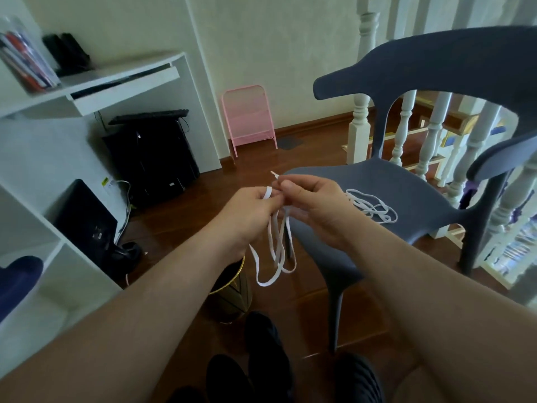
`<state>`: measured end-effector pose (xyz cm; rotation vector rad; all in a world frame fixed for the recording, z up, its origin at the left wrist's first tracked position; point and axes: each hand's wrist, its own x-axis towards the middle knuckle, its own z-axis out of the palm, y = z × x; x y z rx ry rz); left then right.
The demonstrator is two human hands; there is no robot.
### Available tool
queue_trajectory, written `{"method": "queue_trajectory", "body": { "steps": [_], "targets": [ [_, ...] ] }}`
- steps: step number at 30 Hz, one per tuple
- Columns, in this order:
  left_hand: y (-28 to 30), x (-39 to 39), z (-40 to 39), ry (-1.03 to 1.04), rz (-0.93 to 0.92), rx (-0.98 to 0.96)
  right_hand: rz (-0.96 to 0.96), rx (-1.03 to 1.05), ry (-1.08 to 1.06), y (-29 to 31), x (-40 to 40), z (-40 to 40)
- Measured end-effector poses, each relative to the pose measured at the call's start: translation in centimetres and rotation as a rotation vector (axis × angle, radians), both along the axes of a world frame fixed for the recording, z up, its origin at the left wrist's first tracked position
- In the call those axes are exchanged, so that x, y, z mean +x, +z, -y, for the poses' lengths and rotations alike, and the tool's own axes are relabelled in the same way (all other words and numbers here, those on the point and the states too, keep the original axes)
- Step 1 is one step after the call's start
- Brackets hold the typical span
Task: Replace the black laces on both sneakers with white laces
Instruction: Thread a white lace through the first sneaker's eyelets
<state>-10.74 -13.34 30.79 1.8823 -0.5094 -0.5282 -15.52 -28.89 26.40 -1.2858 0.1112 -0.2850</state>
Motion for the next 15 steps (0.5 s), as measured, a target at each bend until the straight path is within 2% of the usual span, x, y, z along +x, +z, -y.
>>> {"method": "queue_trajectory", "body": {
  "steps": [2, 3, 5, 6, 9, 11, 13, 15],
  "targets": [
    [1.0, 0.1, -0.2, -0.162, -0.061, 0.099, 0.048, 0.026, 0.022, 0.3, 0.1, -0.6],
    [1.5, 0.1, -0.4, -0.271, -0.050, 0.213, 0.062, 0.059, 0.031, 0.4, 0.1, -1.0],
    [1.9, 0.0, -0.6, -0.454, 0.092, 0.437, 0.051, 0.062, 0.042, 0.5, 0.2, -1.8],
    [1.8, -0.1, -0.6, -0.473, 0.192, 0.466, 0.020, -0.001, 0.040, 0.4, 0.3, -2.1],
    [0.6, 0.4, -0.6, -0.222, 0.461, 0.386, -0.154, -0.170, 0.038, -0.8, 0.5, -2.7],
    [-1.1, 1.0, -0.9, -0.012, 0.558, 0.318, -0.267, -0.145, 0.010, -1.8, 0.5, -3.1],
    [-3.7, 1.6, -1.0, 0.069, 0.456, 0.175, -0.337, -0.021, -0.058, -2.2, 0.5, -3.4],
    [-5.9, 1.6, -1.0, 0.063, 0.186, -0.096, -0.385, 0.017, -0.165, -2.2, 0.4, -3.3]
  ]
}}
